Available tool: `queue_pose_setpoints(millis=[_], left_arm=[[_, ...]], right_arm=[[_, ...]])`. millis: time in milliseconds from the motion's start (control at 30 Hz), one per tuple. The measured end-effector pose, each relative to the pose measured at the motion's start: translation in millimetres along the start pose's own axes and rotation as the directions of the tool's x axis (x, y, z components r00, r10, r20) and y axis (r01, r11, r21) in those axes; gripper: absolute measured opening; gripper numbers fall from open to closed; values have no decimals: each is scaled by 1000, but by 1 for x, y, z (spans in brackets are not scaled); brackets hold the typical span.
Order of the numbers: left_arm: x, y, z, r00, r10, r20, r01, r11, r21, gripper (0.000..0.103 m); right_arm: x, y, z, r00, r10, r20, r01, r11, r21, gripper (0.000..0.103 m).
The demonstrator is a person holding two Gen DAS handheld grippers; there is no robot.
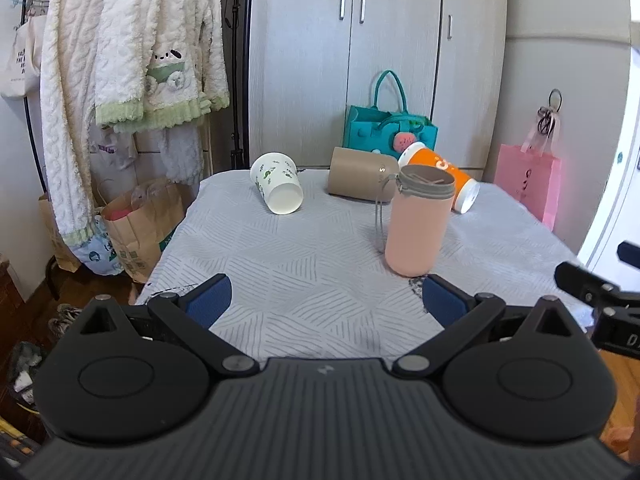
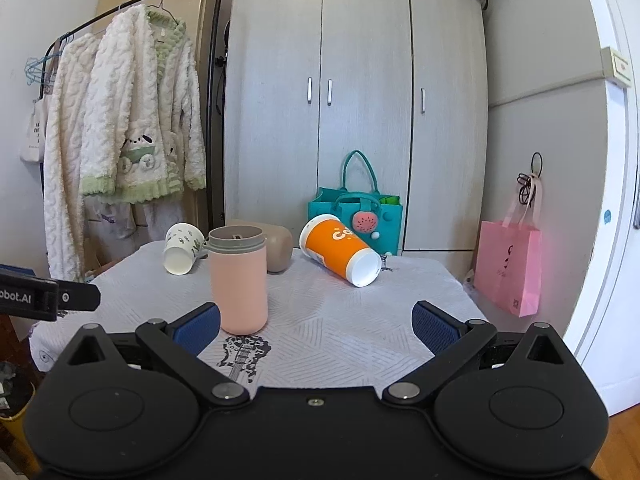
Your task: Flip cup upright
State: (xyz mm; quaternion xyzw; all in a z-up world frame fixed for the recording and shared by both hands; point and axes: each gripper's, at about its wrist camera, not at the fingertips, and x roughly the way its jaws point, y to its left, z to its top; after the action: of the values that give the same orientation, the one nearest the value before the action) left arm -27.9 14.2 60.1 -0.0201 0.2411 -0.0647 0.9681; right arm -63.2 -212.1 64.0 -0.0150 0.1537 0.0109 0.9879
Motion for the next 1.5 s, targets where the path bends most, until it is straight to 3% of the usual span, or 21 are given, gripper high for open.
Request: queue_pose_setpoints(millis=[433,633,1500], left_arm=[[1,-2,-4,1000,2,11,-2,1000,-19,103],[12,-4,-8,998,58,19,-58,998,8,103],[22,2,-14,997,76,22,-77,996,34,103]], right_arm=[[6,5,2,999,-17,-27,17,1000,9,103],[10,10,-1,997,-54,-51,54,999,1,103],[18,4,-4,993,-99,-65,101,994,37,103]])
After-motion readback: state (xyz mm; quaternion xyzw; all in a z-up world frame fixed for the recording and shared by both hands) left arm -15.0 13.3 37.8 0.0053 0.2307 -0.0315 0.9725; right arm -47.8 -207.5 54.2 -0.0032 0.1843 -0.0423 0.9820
